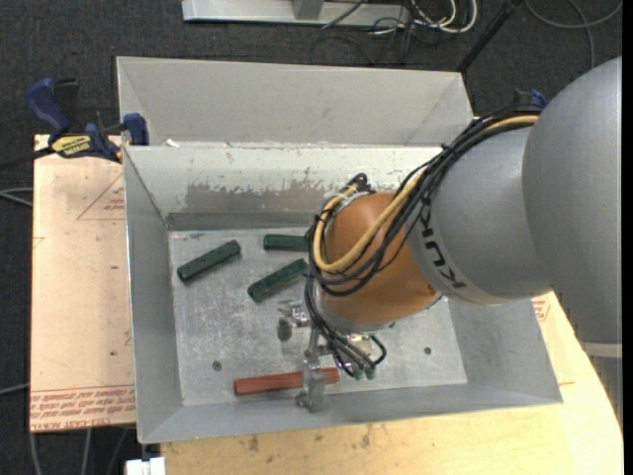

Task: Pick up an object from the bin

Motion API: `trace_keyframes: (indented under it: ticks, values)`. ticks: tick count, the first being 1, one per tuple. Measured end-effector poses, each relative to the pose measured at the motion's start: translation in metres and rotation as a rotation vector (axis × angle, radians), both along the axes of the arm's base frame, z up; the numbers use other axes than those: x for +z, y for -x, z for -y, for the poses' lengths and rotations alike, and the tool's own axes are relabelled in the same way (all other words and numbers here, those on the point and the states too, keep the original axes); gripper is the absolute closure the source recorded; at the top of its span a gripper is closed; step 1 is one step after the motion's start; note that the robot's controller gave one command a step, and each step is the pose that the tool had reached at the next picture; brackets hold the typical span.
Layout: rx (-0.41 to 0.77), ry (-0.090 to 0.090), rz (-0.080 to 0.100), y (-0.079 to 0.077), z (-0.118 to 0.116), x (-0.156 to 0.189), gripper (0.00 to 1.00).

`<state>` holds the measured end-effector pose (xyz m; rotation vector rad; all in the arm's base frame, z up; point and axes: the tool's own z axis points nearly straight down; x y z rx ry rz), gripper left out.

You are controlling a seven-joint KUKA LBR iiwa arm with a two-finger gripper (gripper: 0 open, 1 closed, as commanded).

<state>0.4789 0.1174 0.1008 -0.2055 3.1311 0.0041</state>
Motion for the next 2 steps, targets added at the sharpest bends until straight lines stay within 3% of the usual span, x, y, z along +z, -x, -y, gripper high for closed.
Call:
trace_keyframes:
  ticks: [1, 2]
  values:
    - [-0.014, 0.000, -0.002, 0.000, -0.004, 0.009, 0.00]
    - [0.000, -0.002, 0.011, -0.004, -0.002, -0.030, 0.00]
